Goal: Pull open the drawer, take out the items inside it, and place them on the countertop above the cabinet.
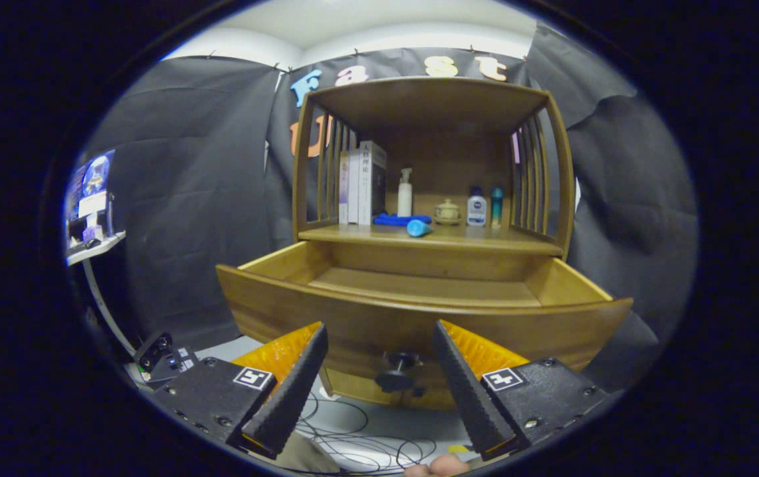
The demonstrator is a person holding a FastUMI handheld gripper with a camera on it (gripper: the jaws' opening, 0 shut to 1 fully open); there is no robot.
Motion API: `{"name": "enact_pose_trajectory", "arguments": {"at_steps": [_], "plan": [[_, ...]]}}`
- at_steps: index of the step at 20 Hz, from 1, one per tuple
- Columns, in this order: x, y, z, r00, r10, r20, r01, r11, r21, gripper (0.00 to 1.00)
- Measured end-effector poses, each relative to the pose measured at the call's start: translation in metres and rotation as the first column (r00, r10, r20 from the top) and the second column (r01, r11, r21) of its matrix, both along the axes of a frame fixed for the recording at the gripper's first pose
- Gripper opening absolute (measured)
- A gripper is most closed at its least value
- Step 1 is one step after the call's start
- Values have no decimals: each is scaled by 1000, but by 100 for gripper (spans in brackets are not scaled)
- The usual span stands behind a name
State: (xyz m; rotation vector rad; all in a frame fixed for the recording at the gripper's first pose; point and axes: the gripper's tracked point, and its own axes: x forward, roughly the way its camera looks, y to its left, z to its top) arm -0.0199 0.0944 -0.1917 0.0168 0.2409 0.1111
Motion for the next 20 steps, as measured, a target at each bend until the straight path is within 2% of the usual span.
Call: {"name": "enact_pose_trajectory", "arguments": {"at_steps": [9,20], "plan": [[6,-1,-41,998,-46,-52,47,999,21,100],[31,-20,-57,979,-197,-57,202,976,82,99]]}}
